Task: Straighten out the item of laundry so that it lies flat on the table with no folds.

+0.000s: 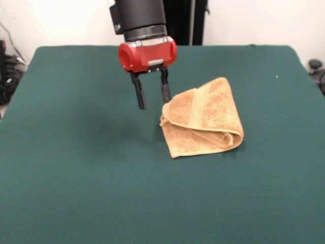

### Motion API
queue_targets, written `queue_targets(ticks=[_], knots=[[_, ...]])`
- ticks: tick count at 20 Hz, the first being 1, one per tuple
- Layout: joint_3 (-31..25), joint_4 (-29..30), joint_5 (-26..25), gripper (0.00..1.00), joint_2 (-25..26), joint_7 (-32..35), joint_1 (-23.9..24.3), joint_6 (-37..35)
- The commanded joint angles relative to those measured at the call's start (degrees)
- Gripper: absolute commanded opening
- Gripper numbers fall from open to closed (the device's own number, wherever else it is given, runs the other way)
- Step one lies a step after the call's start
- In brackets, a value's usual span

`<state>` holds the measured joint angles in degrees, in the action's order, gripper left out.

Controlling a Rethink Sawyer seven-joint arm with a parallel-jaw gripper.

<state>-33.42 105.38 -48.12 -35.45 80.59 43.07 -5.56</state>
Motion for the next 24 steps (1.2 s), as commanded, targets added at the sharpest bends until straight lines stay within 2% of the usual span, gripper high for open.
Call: queue_targets(ticks=[1, 11, 19, 24], knots=[[-4.6, -0.4, 8.8, 1.00, 2.1, -3.1, 3.3, -19.4], [-2.6, -1.7, 8.7, 1.00, 1.4, -0.4, 0.3, -19.1], [-5.4, -4.6, 11.3, 1.00, 2.2, -0.3, 0.1, -19.7], [-8.3, -8.4, 15.4, 1.00, 1.8, -2.1, 0.0, -23.2]])
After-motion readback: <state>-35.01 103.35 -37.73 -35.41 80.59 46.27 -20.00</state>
